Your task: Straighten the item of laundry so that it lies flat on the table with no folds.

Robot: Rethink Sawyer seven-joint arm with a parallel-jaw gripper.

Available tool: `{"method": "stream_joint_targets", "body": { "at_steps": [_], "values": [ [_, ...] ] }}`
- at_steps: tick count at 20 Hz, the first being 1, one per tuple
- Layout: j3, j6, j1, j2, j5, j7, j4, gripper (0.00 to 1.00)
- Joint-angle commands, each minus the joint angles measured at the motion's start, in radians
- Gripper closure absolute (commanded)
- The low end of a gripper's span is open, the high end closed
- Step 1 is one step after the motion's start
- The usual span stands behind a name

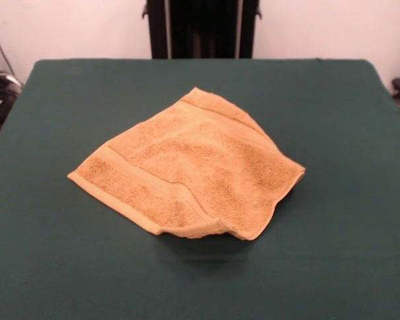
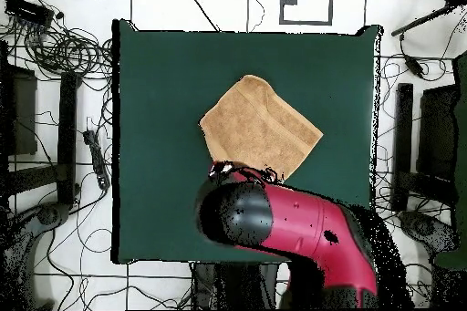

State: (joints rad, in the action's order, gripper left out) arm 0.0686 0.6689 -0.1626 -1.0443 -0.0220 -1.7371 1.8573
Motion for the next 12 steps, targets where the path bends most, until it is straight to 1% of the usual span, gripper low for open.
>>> {"method": "stream_joint_targets", "body": {
  "at_steps": [1, 4, 7, 12],
  "values": [
    [-0.082, 0.101, -0.016, 0.148, 0.028, -0.111, -0.077, 0.00],
    [-0.088, 0.070, -0.019, 0.187, 0.030, -0.115, -0.094, 0.00],
    [-0.100, 0.003, -0.014, 0.250, 0.036, -0.131, -0.112, 0.00],
    [-0.102, -0.073, 0.007, 0.356, 0.033, -0.154, -0.181, 0.00]
  ]
}}
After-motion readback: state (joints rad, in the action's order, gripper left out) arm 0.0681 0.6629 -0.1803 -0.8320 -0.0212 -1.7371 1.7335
